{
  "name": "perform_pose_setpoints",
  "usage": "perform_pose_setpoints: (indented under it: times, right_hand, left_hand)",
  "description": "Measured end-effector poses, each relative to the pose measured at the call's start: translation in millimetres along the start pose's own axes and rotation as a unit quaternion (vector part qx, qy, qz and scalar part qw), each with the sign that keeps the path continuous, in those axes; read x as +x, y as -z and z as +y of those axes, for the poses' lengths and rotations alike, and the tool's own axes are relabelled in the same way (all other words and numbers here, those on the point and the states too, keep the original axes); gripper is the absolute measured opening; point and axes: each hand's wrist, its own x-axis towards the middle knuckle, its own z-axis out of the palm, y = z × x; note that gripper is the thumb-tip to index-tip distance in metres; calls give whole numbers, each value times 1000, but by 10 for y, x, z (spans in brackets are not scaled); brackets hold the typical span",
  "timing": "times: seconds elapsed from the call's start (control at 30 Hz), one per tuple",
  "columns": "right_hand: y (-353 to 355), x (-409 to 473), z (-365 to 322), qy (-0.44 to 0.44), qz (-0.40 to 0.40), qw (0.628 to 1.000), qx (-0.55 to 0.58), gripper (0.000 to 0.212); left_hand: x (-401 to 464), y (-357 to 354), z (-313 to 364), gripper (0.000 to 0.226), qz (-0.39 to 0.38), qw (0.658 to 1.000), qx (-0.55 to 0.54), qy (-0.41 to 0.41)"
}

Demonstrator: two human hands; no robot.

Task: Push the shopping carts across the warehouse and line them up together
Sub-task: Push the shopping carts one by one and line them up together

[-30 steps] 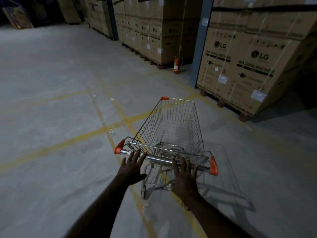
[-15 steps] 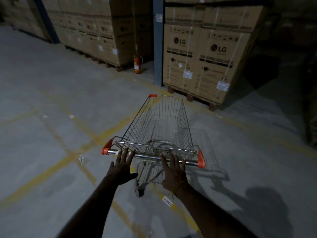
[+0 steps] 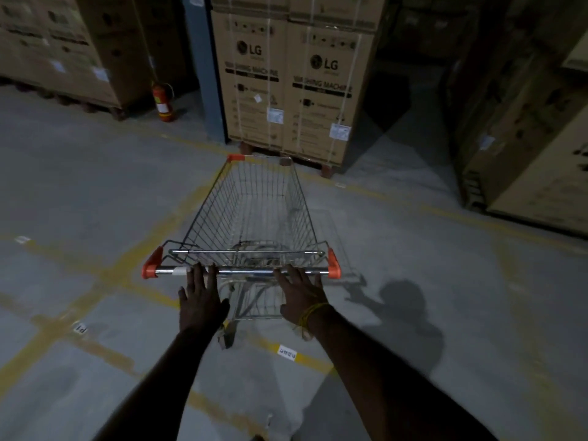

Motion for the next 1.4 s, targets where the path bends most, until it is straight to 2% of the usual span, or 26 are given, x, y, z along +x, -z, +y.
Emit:
perform_pose_setpoints:
  times: [0.2,0.33,0.47,0.7,0.9,1.07,1.23,1.4]
  right_hand:
    - [-53,-699,422,-78,25,996,19,81]
    - [-240,-1518,925,-156,38,987,23,78]
    - [-493,-2601,1447,-247,73,965,43,72]
    - [-1125,-4892,2170,-441,107,887,90,67]
    - [-1547,-6451,2549,-580,135,792,133,68]
    - [-1906,-7464,2799,-658,146,719,169,68]
    - [-2181,-8204,3209,-703,142,671,190,67]
    - [-2288,-8863,3831,-738,145,627,201,66]
  left_hand:
    - [-297,-47,601,89,-55,997,6,-53]
    - [-708,-118,1231,81,-105,981,60,-152]
    - [-1354,-232,2050,77,-129,958,65,-248]
    - [-2994,-506,3620,72,-160,877,52,-450]
    - [-4343,-732,4754,71,-174,780,69,-597]
    - [-5296,-940,5580,70,-189,702,71,-683]
    - [-6127,-1152,6429,69,-210,632,69,-743]
    - [-6750,-1401,7421,71,-234,588,85,-769]
